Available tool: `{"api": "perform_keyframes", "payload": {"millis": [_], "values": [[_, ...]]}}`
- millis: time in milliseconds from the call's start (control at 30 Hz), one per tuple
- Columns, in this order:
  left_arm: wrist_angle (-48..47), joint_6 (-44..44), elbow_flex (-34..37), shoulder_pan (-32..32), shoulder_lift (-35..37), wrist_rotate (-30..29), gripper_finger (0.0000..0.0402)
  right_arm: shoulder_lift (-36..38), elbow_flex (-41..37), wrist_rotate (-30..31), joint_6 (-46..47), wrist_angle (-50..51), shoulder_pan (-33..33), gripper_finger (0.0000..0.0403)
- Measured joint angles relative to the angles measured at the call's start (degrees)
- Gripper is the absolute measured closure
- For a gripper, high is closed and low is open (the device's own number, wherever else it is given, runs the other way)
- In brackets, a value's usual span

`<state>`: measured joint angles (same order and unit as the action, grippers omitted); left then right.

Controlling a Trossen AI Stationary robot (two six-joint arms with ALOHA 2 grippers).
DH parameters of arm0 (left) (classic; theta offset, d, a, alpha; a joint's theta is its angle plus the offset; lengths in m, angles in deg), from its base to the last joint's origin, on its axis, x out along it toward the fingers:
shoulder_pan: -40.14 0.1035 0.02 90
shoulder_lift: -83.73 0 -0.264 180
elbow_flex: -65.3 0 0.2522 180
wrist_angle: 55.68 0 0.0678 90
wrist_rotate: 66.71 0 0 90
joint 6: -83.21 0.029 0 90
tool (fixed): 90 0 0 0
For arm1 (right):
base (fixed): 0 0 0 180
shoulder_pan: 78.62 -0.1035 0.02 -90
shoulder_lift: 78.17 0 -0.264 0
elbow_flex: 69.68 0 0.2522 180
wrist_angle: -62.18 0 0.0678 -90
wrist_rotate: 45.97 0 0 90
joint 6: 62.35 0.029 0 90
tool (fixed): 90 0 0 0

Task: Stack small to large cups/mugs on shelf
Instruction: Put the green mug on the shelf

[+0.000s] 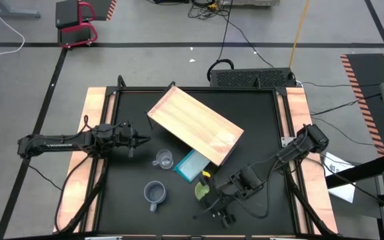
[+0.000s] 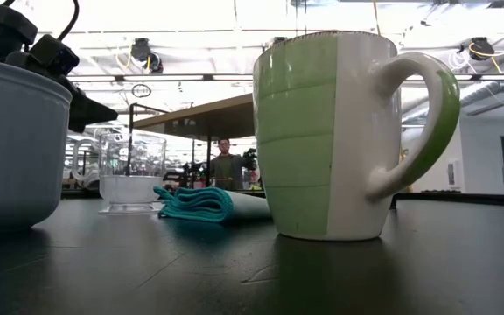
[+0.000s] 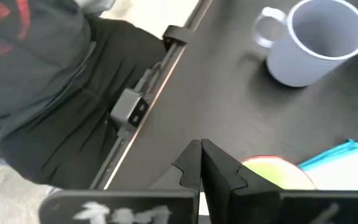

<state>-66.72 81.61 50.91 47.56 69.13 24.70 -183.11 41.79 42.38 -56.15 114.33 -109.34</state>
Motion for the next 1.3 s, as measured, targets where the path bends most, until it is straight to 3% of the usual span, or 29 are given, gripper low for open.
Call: {"api": "perform_keyframes", "payload": {"millis": [400,967,1300], "values": [[0.0,0.0,0.0,0.0,0.0,0.0,0.0371,-6.5,-0.1,0.1,-2.4,1.1,2.5,0.0403],[-0.5,0.2,0.0,0.0,0.0,0.0,0.0371,-6.3,-0.1,-0.2,1.7,3.9,4.0,0.0402],[-1.2,0.2,0.0,0.0,0.0,0.0,0.0371,-6.3,-0.1,-3.3,5.1,3.9,4.5,0.0332]]}}
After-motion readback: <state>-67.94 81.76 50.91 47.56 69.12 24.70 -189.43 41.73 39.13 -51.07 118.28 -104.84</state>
